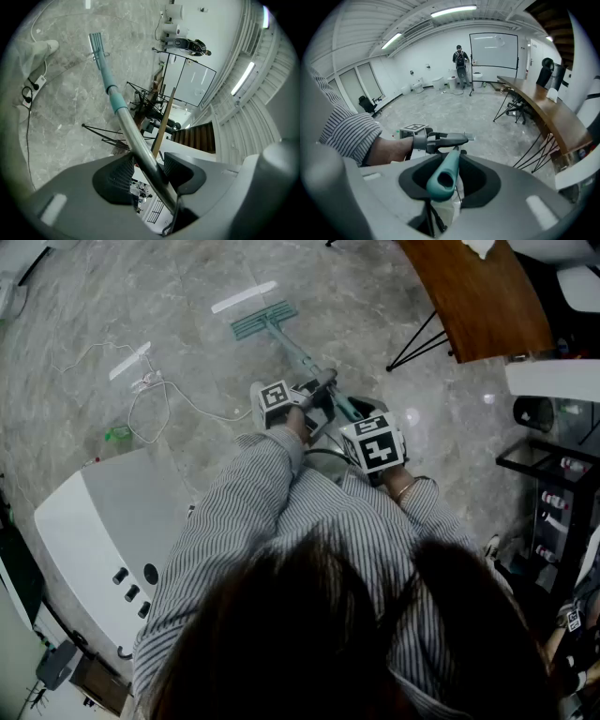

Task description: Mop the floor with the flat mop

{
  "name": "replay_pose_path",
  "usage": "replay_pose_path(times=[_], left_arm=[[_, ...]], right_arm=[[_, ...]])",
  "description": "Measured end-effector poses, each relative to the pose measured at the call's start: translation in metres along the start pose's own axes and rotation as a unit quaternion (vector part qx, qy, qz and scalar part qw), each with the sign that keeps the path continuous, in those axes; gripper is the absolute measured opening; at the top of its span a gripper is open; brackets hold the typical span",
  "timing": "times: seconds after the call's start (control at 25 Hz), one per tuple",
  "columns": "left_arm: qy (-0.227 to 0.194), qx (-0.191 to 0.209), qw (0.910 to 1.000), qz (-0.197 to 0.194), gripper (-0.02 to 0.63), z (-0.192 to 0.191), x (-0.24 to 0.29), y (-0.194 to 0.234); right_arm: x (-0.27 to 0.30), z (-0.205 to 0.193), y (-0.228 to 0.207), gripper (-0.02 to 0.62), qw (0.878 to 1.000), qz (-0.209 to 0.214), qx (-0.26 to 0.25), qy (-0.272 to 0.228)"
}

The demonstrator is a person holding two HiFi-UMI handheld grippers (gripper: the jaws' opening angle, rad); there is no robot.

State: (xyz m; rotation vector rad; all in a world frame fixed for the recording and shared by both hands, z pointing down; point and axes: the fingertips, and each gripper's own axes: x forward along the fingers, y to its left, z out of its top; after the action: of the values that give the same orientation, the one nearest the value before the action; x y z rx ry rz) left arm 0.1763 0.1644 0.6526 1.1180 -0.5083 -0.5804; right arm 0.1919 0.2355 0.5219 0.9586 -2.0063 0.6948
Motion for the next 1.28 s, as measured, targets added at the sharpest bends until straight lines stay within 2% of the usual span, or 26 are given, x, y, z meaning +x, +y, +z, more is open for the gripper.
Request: replay_pose_path(times=[0.2,0.36,0.6,0.84,1.04,1.28], left_arm=[[-0.006,-0.006,0.9999,-0.012,0.196,-0.013,0.005,-0.034],[-0.006,-0.016,0.9998,-0.009,0.196,-0.017,0.004,-0.037],[-0.001,0.002,1.0000,-0.003,0.198,-0.012,0.003,-0.030],[0.016,-0.012,0.9998,-0.002,0.205,-0.005,0.019,-0.043],[0.036,-0.020,0.9991,-0.002,0.195,0.029,0.040,-0.050],[0.028,-0.044,0.9985,0.016,0.164,0.122,0.061,-0.064]], right_arm=[[-0.001,0.005,-0.003,0.115,1.000,0.002,-0.002,0.002],[0.000,0.003,-0.002,0.115,1.000,0.003,-0.003,0.005],[0.000,0.003,-0.001,0.115,1.000,0.002,0.004,-0.001],[0.006,0.019,-0.015,0.114,1.000,-0.008,0.020,-0.009],[0.034,0.046,-0.029,0.114,0.999,-0.021,0.028,0.003],[0.096,0.114,-0.031,0.114,0.999,-0.005,0.021,0.030]])
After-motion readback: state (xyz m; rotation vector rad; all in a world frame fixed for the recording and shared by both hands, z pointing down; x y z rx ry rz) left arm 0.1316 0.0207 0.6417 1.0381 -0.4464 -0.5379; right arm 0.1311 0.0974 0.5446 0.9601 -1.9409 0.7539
